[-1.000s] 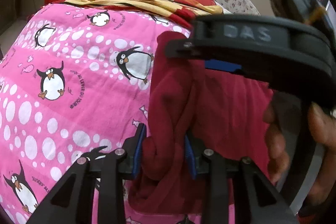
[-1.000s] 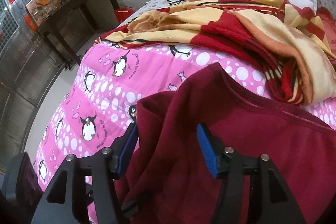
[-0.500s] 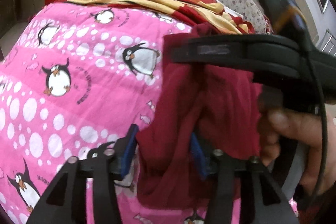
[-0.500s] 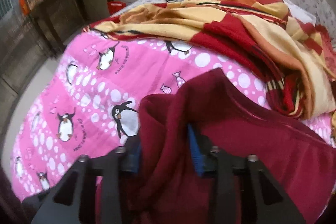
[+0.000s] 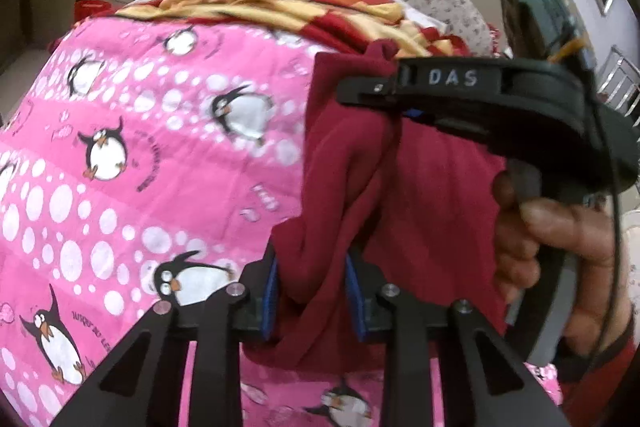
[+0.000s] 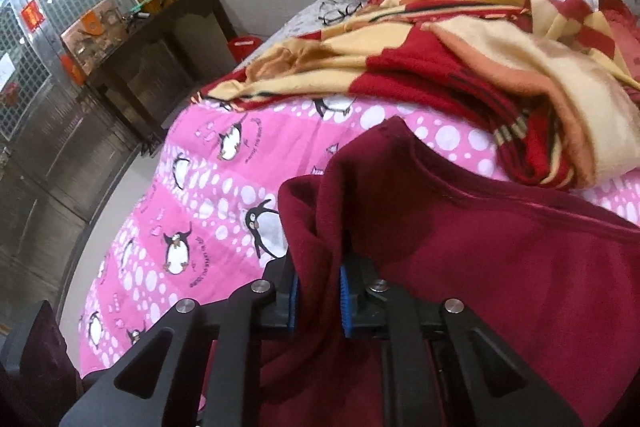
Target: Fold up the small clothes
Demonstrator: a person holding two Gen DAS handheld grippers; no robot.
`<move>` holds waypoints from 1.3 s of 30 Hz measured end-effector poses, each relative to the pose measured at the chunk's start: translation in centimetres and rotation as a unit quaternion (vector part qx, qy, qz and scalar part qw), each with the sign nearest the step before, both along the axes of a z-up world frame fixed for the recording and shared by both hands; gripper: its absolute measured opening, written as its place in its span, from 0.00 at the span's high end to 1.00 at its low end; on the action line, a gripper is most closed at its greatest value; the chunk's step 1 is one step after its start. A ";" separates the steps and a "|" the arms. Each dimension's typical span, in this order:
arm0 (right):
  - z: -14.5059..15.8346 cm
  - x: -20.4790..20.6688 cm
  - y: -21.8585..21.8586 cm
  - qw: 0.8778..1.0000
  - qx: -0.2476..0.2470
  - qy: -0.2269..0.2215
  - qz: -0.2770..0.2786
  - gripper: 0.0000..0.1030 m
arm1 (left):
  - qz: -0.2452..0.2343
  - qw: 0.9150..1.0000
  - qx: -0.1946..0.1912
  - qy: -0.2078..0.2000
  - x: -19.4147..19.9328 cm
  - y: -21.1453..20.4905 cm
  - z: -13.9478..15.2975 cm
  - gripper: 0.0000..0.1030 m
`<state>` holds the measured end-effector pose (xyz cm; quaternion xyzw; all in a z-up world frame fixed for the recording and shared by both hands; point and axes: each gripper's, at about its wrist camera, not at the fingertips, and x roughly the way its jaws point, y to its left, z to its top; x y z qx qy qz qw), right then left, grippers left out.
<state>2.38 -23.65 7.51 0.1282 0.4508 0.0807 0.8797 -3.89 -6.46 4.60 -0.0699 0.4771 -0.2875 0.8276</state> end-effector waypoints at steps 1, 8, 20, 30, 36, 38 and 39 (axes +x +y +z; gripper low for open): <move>0.4 -0.3 -0.3 1.000 0.002 -0.004 -0.001 0.60 | -0.004 1.000 -0.002 -0.002 -0.2 -0.2 0.5 0.72; 3.9 -3.5 -4.4 0.999 -0.004 -0.029 -0.025 0.60 | -0.057 0.998 -0.021 -0.031 -2.8 -4.1 5.3 0.74; 6.6 -11.9 -15.5 0.990 -0.005 -0.068 -0.128 0.61 | -0.177 0.982 -0.032 -0.058 -7.8 -16.2 8.2 0.74; 2.3 -15.9 -22.8 0.979 0.008 -0.036 -0.199 0.62 | -0.220 0.975 -0.004 -0.024 -11.1 -24.4 3.9 0.74; -1.2 -16.6 -26.0 0.969 0.076 -0.014 -0.233 0.56 | -0.237 0.972 -0.005 0.007 -11.2 -25.2 2.0 0.63; -0.6 -17.5 -26.3 0.967 0.086 -0.016 -0.240 0.52 | -0.246 0.969 -0.010 0.018 -11.1 -24.1 2.8 0.52; -0.2 -18.1 -26.3 0.967 0.087 -0.019 -0.240 0.49 | -0.249 0.968 -0.008 0.017 -11.1 -23.4 3.4 0.48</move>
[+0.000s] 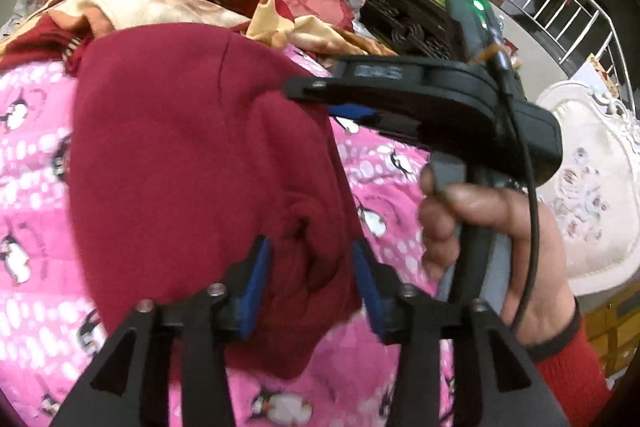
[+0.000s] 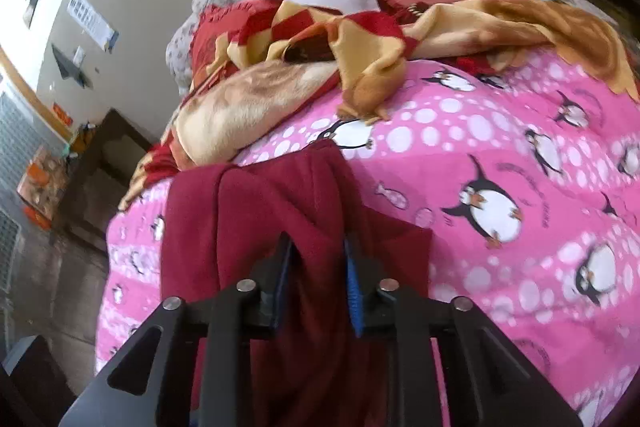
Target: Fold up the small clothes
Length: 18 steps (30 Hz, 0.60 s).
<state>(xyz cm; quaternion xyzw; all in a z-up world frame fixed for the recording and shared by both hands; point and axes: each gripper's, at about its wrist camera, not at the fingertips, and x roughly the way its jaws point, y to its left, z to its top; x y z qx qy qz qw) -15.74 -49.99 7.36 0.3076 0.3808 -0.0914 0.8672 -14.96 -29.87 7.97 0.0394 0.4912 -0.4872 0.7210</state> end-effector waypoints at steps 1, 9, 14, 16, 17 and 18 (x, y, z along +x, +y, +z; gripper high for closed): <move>0.7 -0.9 0.2 1.000 -0.004 -0.004 0.003 0.47 | 0.001 1.000 -0.002 -0.010 0.0 1.2 0.8 0.37; 2.0 -4.8 4.6 0.998 -0.009 -0.010 0.058 0.35 | 0.060 0.992 0.038 -0.102 1.3 6.7 2.3 0.27; 1.0 -5.3 7.6 0.994 -0.066 0.011 0.089 0.57 | 0.065 0.991 0.071 -0.098 1.3 6.7 -0.2 0.27; 1.0 -6.5 7.1 0.993 -0.087 0.012 0.075 0.68 | 0.056 0.990 0.087 -0.099 0.9 6.4 -1.6 0.27; 0.8 -6.7 6.7 0.992 -0.107 0.022 0.064 0.70 | 0.052 0.989 0.092 -0.100 0.7 6.4 -2.2 0.27; 0.1 -7.0 5.9 0.988 -0.141 0.053 0.039 0.73 | 0.050 0.989 0.098 -0.100 0.3 6.2 -2.8 0.27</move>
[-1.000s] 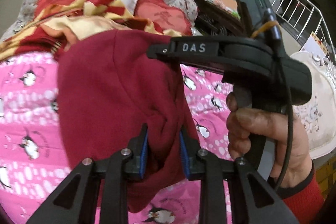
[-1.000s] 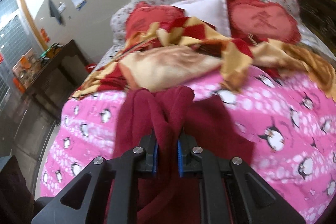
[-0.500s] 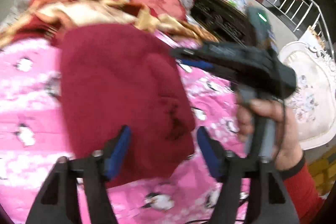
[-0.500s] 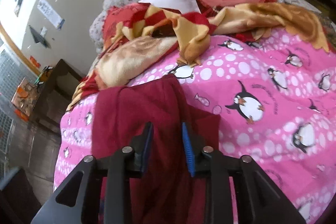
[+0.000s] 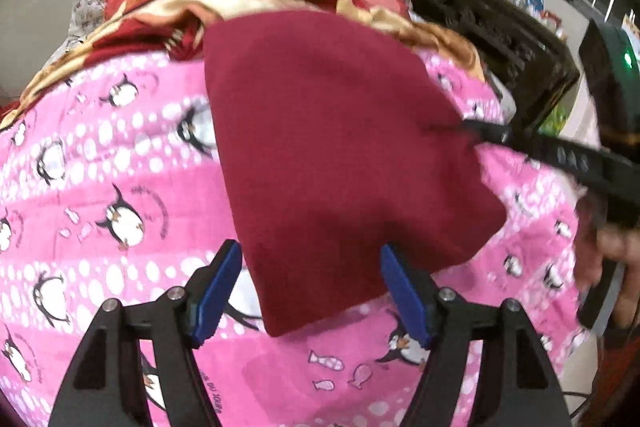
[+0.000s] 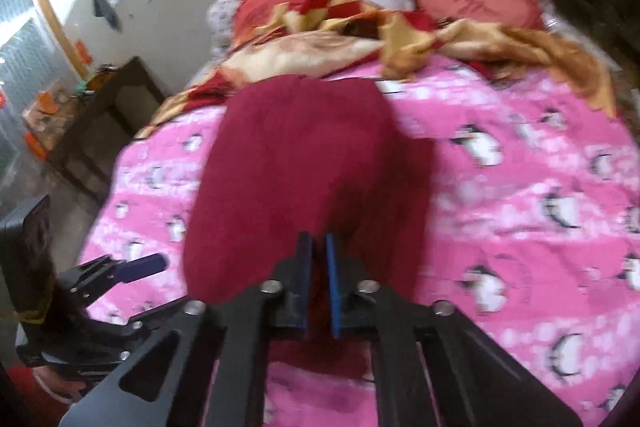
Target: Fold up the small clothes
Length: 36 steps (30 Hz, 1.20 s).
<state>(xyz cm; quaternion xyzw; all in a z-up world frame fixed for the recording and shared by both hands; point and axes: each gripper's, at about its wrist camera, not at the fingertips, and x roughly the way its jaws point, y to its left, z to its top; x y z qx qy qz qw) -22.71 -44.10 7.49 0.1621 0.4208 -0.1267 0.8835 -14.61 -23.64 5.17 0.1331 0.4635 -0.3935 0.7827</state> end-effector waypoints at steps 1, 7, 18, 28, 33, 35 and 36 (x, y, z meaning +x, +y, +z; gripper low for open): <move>-0.7 -0.1 -0.9 1.000 -0.007 0.017 -0.022 0.75 | -0.001 1.000 0.015 0.002 -0.2 -0.3 -1.0 0.27; 1.1 -3.9 -1.4 0.995 0.084 -0.062 -0.006 0.71 | 0.009 1.000 0.020 0.014 -0.2 -0.3 -2.3 0.27; -1.1 -1.4 4.7 0.988 0.127 -0.030 0.081 0.46 | 0.030 1.000 0.003 -0.001 -0.5 1.4 0.0 0.27; -4.6 -4.5 3.5 0.986 0.158 -0.023 0.048 0.68 | 0.039 0.999 -0.015 0.003 -0.2 0.7 0.7 0.27; 0.1 -6.1 1.5 0.986 0.140 -0.085 0.031 0.50 | 0.025 1.000 -0.014 -0.004 -0.8 -1.0 0.6 0.27; 1.3 -5.1 -0.4 0.986 0.129 -0.103 -0.007 0.39 | 0.024 1.000 -0.011 -0.002 -0.9 -1.6 0.2 0.27; 1.5 -4.2 -1.1 0.986 0.130 -0.105 -0.016 0.38 | 0.025 1.000 -0.008 -0.005 -1.0 -1.8 0.1 0.27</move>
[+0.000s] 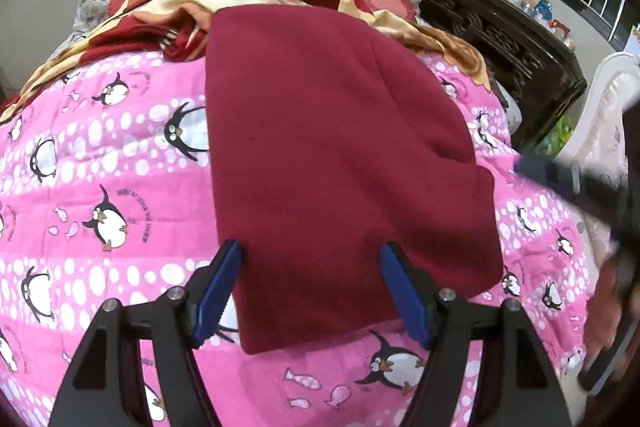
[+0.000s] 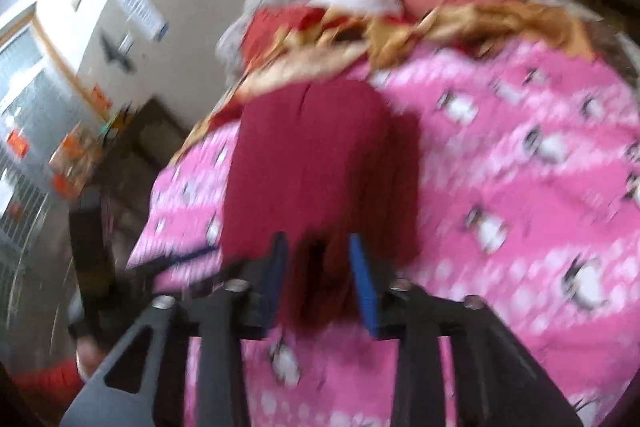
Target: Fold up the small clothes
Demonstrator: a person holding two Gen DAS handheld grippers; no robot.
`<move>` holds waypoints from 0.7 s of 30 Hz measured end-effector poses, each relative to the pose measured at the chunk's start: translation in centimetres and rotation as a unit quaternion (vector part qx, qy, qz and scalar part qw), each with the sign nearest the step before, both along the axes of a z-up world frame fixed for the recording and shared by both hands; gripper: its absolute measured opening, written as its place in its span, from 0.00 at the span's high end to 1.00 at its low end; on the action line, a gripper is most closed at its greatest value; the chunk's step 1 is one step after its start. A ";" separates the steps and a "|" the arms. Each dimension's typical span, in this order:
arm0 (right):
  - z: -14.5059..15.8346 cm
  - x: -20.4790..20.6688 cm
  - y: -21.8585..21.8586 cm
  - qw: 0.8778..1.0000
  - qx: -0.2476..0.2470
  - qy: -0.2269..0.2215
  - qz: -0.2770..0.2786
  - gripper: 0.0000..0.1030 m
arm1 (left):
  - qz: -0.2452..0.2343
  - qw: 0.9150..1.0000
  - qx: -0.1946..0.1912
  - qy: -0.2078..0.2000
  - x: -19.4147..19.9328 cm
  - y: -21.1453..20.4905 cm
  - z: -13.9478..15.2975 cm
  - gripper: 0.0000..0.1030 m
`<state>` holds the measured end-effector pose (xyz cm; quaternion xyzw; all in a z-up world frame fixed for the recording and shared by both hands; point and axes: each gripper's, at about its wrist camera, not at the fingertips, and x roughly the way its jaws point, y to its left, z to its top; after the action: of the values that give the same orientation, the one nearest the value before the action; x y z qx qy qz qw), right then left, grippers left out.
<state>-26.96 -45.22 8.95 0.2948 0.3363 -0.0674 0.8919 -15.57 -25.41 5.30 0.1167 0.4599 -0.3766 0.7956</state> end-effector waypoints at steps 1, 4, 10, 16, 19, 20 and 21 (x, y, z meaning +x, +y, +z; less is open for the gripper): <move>-0.1 0.8 -0.5 1.000 0.003 0.001 -0.004 0.38 | 0.001 1.000 0.002 -0.003 -0.1 -0.2 -0.1 0.26; -1.3 4.7 -1.8 0.999 0.012 0.035 -0.007 0.38 | 0.001 1.000 0.004 -0.006 -0.2 -0.3 -0.3 0.23; -1.5 7.6 -1.6 0.998 -0.033 0.047 0.012 0.62 | -0.003 1.000 0.007 -0.006 0.1 -0.6 -0.4 0.23; -3.1 8.4 -1.3 0.987 -0.128 0.092 0.003 0.65 | -0.008 1.000 0.019 -0.023 -0.2 -1.2 -0.8 0.19; -3.8 7.4 -2.6 0.994 -0.078 0.070 -0.008 0.65 | -0.006 0.999 0.025 -0.026 -0.2 -1.3 -1.2 0.17; -3.5 7.3 -2.7 0.995 -0.069 0.068 -0.009 0.64 | -0.004 0.999 0.026 -0.024 -0.1 -1.2 -1.3 0.17; -2.8 6.8 -2.9 0.996 -0.061 0.065 -0.012 0.63 | -0.003 0.999 0.025 -0.023 -0.1 -1.2 -1.3 0.17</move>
<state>-20.18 -48.13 6.10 0.2390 0.3851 -0.1177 0.8836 -15.65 -26.57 3.97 0.1465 0.4505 -0.3645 0.8017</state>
